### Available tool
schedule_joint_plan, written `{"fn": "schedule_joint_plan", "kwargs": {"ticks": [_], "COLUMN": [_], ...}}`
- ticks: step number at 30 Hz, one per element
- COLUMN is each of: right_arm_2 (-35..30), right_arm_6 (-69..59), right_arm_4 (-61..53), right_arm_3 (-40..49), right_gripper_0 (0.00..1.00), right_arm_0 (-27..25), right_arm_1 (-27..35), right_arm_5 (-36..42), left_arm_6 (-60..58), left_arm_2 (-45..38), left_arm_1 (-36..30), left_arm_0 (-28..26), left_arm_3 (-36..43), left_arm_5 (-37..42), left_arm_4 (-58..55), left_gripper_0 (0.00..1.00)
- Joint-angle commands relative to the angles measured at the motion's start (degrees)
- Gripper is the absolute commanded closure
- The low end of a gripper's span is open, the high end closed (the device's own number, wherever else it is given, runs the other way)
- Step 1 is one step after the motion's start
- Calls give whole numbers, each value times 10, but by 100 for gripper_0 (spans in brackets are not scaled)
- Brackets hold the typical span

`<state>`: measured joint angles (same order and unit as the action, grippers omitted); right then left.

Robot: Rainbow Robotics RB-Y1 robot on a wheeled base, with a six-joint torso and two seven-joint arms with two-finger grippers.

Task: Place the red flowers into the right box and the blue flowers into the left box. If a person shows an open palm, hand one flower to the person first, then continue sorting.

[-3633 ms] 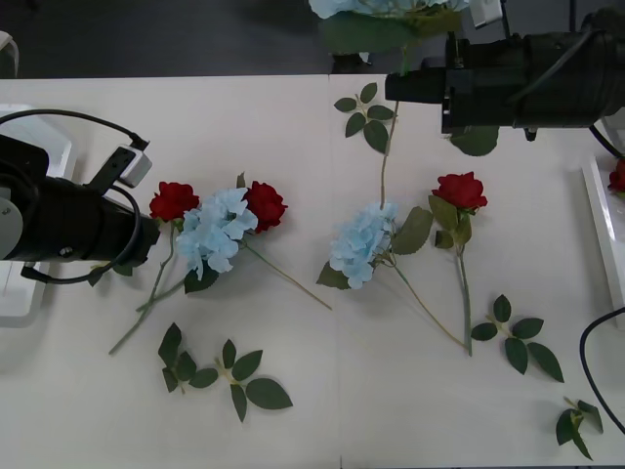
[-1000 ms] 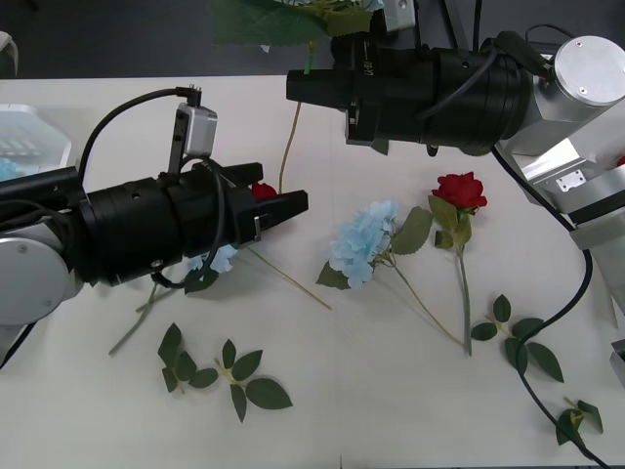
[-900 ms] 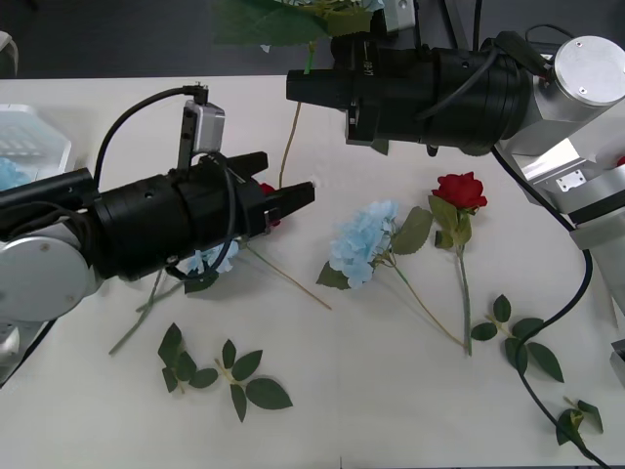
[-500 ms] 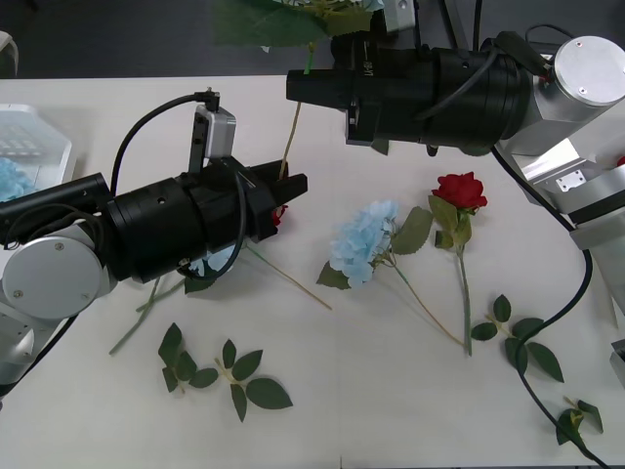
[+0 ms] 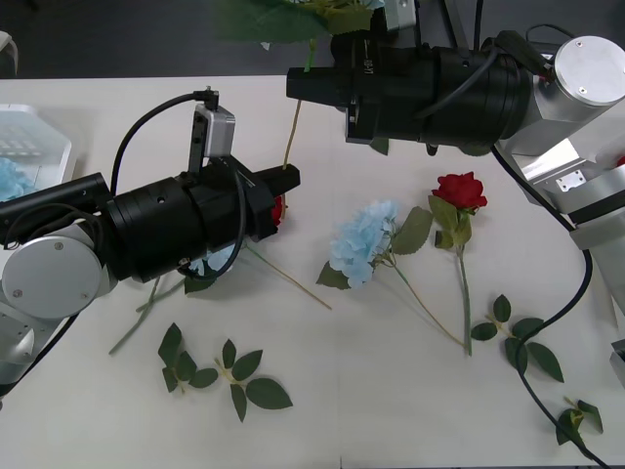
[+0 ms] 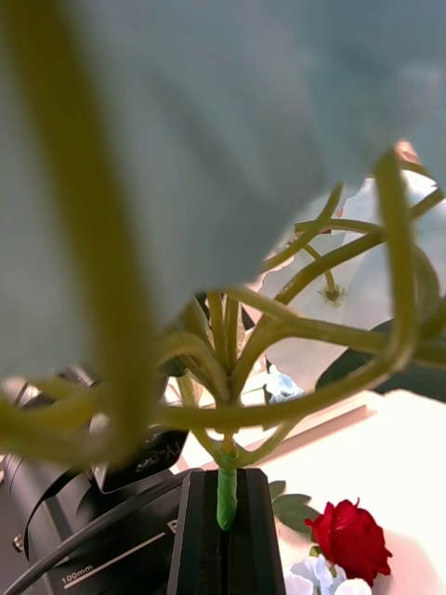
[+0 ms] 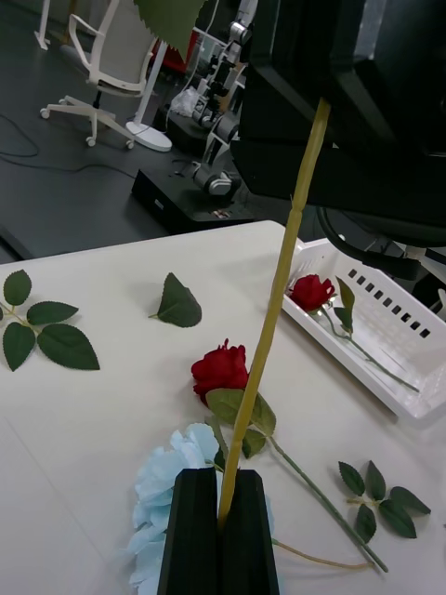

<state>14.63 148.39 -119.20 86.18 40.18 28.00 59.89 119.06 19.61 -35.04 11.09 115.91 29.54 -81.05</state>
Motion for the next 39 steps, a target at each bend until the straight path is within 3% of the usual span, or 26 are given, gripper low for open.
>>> {"fn": "schedule_joint_plan", "kwargs": {"ticks": [1, 2, 3, 5, 6, 10, 15, 21, 24, 29, 36, 39], "right_arm_2": [4, 4, 4, 4, 4, 4, 4, 4, 4, 5, 52, 70], "right_arm_6": [18, 18, 17, 18, 18, 21, 23, 27, 26, 0, -154, -238], "right_arm_4": [-9, -9, -10, -9, -10, -10, -12, -11, -9, 49, 199, 259], "right_arm_3": [22, 22, 22, 22, 22, 22, 22, 22, 22, 20, 19, 19], "right_gripper_0": [100, 98, 86, 38, 27, 6, 2, 1, 1, 1, 1, 0], "right_arm_0": [-1, -1, -1, -1, -1, -1, -1, -1, -1, -2, -2, -2], "right_arm_1": [-8, -8, -8, -7, -7, -7, -6, -4, -2, 8, 65, 86], "right_arm_5": [-6, -6, -6, -17, -21, -32, -35, -35, -35, -34, -53, -55], "left_arm_6": [9, 9, 9, 10, 11, 14, 6, -2, -10, -61, -105, -102], "left_arm_2": [4, 4, 4, 4, 4, -4, -30, -101, -161, -271, -449, -513], "left_arm_1": [-13, -14, -15, -19, -24, -36, -40, -87, -129, -165, -181, -184], "left_arm_0": [24, 24, 24, 24, 24, 24, 21, -37, -68, -97, -137, -150], "left_arm_3": [5, 5, 5, 6, 6, 5, 5, 13, 11, -20, -91, -131], "left_arm_5": [-10, -10, -10, -9, -10, -9, -9, -7, 47, 199, 404, 452], "left_arm_4": [-13, -13, -13, -25, -37, -75, -75, -102, -127, -140, -65, -10], "left_gripper_0": [100, 100, 100, 100, 100, 100, 100, 100, 100, 100, 100, 100]}}
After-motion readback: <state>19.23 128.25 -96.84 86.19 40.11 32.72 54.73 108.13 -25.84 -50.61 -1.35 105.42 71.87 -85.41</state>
